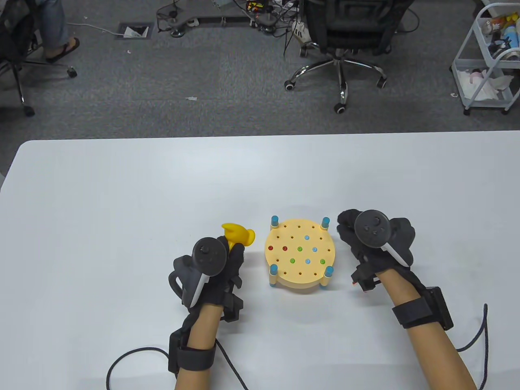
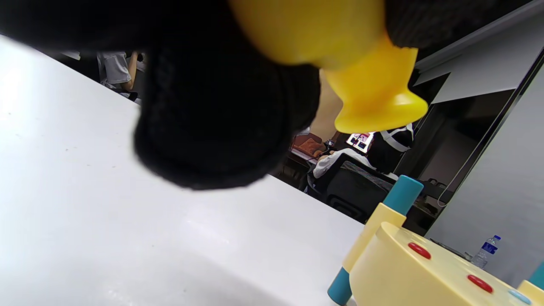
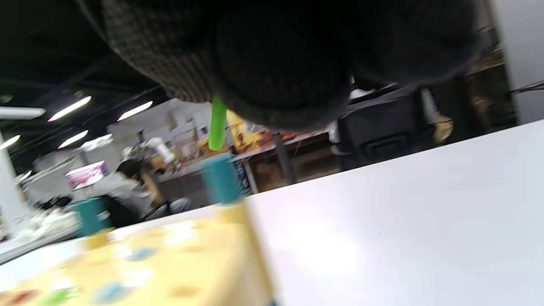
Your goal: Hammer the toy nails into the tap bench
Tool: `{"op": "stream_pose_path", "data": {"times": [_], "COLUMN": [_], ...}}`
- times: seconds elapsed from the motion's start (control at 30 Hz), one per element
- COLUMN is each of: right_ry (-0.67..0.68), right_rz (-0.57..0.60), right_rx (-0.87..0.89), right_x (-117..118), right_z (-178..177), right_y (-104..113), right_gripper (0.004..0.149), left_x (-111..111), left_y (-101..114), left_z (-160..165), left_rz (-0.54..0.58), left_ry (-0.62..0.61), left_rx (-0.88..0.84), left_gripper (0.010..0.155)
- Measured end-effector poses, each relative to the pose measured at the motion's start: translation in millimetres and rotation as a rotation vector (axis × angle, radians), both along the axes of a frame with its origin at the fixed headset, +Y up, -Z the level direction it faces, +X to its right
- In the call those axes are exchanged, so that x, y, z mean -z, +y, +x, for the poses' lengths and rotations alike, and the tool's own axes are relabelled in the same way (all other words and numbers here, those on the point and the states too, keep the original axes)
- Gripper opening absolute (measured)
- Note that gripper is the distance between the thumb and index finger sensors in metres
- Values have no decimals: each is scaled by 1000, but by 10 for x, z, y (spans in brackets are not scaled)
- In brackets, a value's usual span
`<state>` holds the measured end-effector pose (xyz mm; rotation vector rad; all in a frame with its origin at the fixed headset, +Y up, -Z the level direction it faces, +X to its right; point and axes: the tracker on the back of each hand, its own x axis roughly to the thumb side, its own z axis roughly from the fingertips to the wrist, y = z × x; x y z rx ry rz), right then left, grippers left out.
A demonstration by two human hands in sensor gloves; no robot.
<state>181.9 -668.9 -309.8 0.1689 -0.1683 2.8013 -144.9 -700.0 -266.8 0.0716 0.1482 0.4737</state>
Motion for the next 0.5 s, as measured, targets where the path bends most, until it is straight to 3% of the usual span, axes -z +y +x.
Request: {"op": "stream_pose_path", "data": {"times": [0.1, 0.2, 0.37, 0.5], "right_ry": [72, 95, 61, 21], "right_rz": [-42, -47, -98, -155], "right_rx": [-113, -196, -310, -450], "right_x": [-62, -23, 174, 303], "right_z": [-426, -793, -1185, -1286], "right_y": [179, 205, -19, -198], "right_gripper": [41, 41, 41, 41], "left_x": [3, 4, 7, 12], "left_y": [-6, -8, 5, 11], "left_z": [16, 18, 8, 4], "left_rz": [-1, -6, -6, -5], "left_ry": [-7, -12, -18, -24], "left_rx": [8, 7, -9, -21], "left_gripper": [65, 65, 65, 65]}}
